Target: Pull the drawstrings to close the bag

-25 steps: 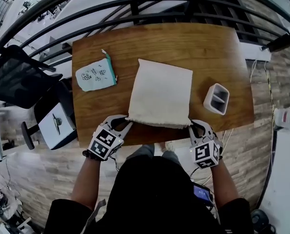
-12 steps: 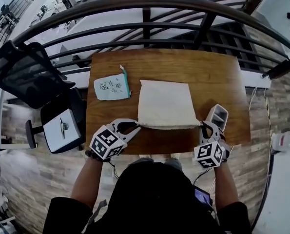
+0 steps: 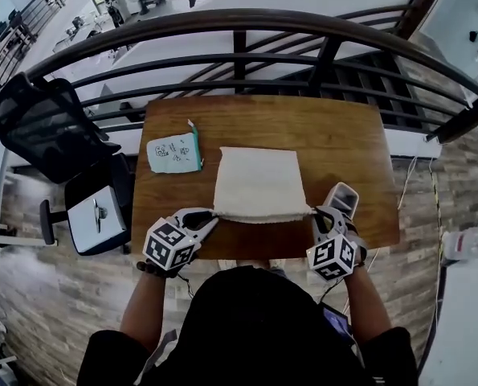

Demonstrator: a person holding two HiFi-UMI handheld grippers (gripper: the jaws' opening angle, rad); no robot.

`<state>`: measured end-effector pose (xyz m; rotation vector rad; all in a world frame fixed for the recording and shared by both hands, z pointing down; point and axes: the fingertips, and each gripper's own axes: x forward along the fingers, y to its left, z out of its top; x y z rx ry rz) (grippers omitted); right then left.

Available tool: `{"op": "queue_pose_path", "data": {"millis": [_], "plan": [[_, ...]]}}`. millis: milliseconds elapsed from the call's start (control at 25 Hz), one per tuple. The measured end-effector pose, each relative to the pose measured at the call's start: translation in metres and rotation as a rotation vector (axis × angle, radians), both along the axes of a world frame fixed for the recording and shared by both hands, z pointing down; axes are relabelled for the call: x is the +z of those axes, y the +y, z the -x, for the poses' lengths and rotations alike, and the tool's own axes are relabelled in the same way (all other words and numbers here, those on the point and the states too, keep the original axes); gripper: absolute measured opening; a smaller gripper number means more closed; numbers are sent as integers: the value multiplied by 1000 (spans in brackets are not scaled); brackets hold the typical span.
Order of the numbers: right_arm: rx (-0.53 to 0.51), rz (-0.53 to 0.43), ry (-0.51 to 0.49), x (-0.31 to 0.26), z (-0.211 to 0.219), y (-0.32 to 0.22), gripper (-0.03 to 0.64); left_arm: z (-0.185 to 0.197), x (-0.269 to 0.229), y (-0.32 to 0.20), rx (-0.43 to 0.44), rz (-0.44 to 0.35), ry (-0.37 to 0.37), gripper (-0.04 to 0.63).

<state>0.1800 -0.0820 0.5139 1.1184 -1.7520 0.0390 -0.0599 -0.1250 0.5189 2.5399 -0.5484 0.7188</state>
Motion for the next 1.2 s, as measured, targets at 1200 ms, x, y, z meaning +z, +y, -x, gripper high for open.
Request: {"op": "queue_pose_path", "data": {"millis": [1200], "plan": [[-157,337,-211,126,61,35,190,42,78,-31,-403,325,87,60]]}}
